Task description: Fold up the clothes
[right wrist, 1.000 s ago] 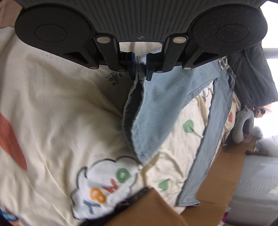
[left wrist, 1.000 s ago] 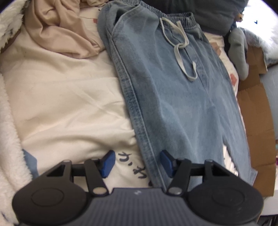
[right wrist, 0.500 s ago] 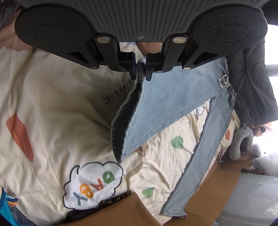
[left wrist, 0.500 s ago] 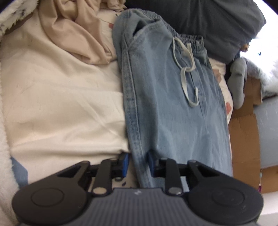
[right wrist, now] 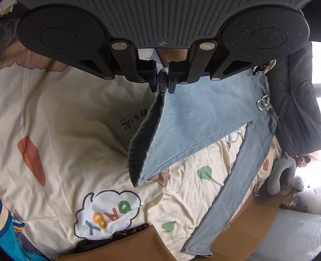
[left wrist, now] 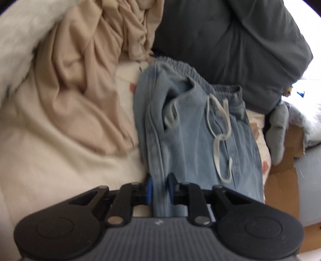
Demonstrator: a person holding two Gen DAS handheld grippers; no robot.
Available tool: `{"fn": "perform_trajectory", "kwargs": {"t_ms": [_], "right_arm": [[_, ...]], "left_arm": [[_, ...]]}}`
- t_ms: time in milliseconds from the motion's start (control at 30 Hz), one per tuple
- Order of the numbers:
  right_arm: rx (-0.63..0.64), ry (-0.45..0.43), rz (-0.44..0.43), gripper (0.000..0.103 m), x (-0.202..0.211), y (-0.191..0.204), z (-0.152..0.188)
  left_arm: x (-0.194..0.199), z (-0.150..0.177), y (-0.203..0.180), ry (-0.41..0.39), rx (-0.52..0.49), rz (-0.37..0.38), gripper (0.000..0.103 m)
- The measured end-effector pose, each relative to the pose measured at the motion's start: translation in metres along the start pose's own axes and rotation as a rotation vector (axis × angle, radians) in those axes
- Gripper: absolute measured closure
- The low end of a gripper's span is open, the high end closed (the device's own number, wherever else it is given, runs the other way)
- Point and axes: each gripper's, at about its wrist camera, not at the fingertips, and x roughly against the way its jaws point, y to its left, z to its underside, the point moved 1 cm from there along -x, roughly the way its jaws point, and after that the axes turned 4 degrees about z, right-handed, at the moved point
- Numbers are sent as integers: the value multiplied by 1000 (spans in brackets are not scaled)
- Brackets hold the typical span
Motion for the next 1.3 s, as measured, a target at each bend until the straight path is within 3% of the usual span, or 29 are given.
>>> {"fn": "perform_trajectory", "kwargs": {"t_ms": [267, 467, 633, 800, 900, 1133, 1233, 1300], "right_arm": [[-12, 11, 34, 94, -6, -5, 10], [0, 29, 76, 94, -21, -15, 16], [0, 66, 135, 94, -45, -30, 21], [-8, 111, 200, 94, -79, -44, 32], [-8, 142, 226, 94, -95, -50, 38], [11, 158, 237, 94, -101, -51, 34], [4, 169, 249, 93, -106, -53, 32], [14, 168, 274, 86, -107, -51, 30]], "left_arm": [[4, -19, -19, -3, -125, -101, 89], [12, -21, -14, 15, -153, -171, 89], [4, -19, -10, 50, -175, -228, 89], [-7, -27, -7, 44, -141, -231, 85], [-12, -31, -11, 57, -192, -251, 85], [2, -24, -29, -21, -274, -304, 88], [-8, -25, -24, 29, -268, -353, 82], [-11, -29, -29, 50, -280, -378, 79]]}}
